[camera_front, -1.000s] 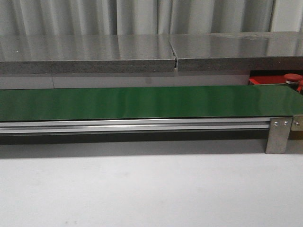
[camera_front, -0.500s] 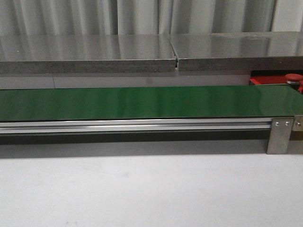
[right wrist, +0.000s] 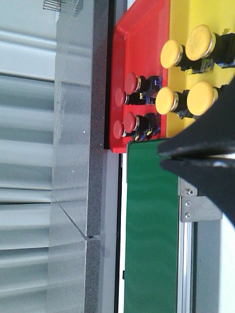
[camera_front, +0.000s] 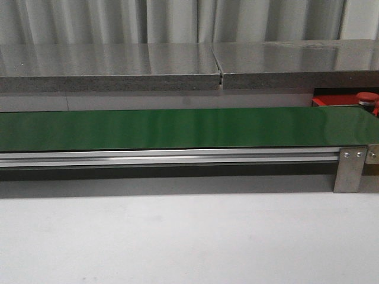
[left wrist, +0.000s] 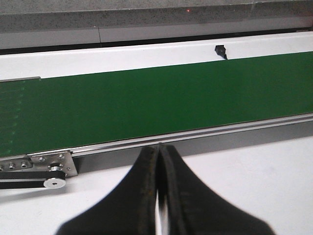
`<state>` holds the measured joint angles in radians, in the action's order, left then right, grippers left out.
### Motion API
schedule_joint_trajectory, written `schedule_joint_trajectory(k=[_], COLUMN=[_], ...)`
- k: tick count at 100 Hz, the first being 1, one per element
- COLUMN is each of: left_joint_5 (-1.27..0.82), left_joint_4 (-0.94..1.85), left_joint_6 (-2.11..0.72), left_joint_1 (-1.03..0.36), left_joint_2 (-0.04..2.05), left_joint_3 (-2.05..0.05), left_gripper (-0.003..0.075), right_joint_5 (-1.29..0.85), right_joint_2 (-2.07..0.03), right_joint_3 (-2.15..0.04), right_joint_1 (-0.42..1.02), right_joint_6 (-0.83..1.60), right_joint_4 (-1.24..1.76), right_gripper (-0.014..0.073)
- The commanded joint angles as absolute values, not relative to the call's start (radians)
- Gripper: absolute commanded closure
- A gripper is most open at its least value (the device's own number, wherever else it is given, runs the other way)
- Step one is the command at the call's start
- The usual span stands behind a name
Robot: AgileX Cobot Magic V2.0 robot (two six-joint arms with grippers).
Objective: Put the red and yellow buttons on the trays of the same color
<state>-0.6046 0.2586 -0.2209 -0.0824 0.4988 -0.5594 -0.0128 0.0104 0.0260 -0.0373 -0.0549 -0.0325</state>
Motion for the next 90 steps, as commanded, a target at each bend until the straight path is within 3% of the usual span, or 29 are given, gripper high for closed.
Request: schedule_joint_trajectory(k=[1, 40, 66, 90], left_joint_5=[-0.537, -0.517, -0.114, -0.074], left_joint_4=[0.273, 0.223, 0.12, 0.038], left_joint_6=[-0.216, -0.213, -0.108, 0.018], left_joint_1=[-0.092, -0.092, -0.088, -0.068], left_joint_2=[0.502, 0.476, 0.399, 0.29], left_joint_3=[-0.587, -0.577, -0.403, -0.248], left_gripper=[0.0739, 0.0739, 0.0739, 0.0739], right_joint_5=[0.058, 0.058, 0.058, 0.058], right_joint_2=[0.027, 0.027, 0.027, 0.027], right_joint_3=[0.017, 0.017, 0.017, 0.017], right_joint_1=[-0.045, -0.045, -0.045, -0.045], right_joint_6=[-0.056, -0.056, -0.056, -0.056], right_joint_4=[-0.039, -0.039, -0.039, -0.039], right_gripper=[0.066, 0.066, 0.066, 0.066])
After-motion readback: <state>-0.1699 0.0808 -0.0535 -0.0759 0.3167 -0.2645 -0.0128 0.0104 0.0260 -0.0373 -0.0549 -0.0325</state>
